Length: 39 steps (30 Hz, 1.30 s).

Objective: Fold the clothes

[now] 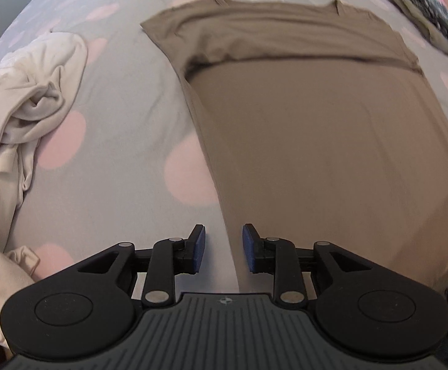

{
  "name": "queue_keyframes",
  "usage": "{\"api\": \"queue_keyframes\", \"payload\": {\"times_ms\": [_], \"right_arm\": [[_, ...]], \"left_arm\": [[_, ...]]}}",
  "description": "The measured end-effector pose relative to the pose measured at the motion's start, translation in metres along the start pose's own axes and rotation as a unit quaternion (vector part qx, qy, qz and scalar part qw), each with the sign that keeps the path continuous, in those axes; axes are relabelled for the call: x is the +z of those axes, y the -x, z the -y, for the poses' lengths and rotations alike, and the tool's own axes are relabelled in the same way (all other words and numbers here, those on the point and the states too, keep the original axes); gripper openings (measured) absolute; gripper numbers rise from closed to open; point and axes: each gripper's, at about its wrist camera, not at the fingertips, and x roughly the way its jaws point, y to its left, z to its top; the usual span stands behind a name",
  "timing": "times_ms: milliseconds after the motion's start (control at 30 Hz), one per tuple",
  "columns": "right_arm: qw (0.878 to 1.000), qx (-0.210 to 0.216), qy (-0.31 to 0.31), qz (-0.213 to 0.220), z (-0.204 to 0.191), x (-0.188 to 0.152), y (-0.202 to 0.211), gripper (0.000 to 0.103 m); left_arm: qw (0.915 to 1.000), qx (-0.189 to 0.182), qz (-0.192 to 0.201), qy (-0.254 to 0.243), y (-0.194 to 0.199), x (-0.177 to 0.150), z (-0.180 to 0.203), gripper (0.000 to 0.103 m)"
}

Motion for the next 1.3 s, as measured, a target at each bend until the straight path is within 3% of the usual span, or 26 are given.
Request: {"api": "queue_keyframes", "payload": {"times_ms": [133,400,467,533,600,733,933,1100,1233,1300], "right_arm": [[1.0,0.0,0.012,-0.016,-0.006,-0.014,-0.004,0.065],[0.999,-0.002,-0.008,-0.035,-0.014,-0.029,-0.008,0.064],[1.0,-0.01,-0.001,-0.029,-0.018,-0.031,-0.007,0.051],[1.0,-0.012,0.007,-0.022,-0.023,-0.032,-0.005,0.034],[1.0,-0.015,0.014,-0.014,-0.027,-0.033,-0.003,0.022],[0.999,-0.024,0.03,-0.006,-0.035,-0.032,0.002,0.006],[0.998,-0.019,0.048,0.026,-0.04,-0.027,0.025,0.005],[0.996,-0.026,0.039,0.082,-0.037,-0.018,0.049,0.003],[0.986,-0.058,0.022,0.153,-0.026,-0.001,0.069,0.0],[0.986,-0.042,-0.005,0.159,-0.015,0.009,0.072,0.0]], "left_arm": [[0.9997,0.003,-0.021,-0.011,-0.003,-0.012,0.007,0.025],[0.9987,0.003,-0.05,-0.002,-0.004,-0.029,0.012,0.026],[0.9986,0.0,-0.053,0.0,-0.003,-0.031,0.012,0.025],[0.9987,-0.003,-0.05,-0.008,-0.003,-0.033,0.015,0.018],[0.9988,-0.012,-0.046,-0.012,-0.003,-0.035,0.019,0.003],[0.9984,0.013,-0.034,-0.043,-0.002,-0.035,0.035,0.0],[0.9999,-0.008,0.008,-0.004,0.026,-0.023,0.024,0.0],[0.9971,-0.021,0.062,0.038,0.055,-0.012,0.011,0.0],[0.9926,-0.018,0.097,0.07,0.063,0.009,-0.009,0.0],[0.9912,-0.015,0.104,0.08,0.062,0.019,-0.018,0.0]]}}
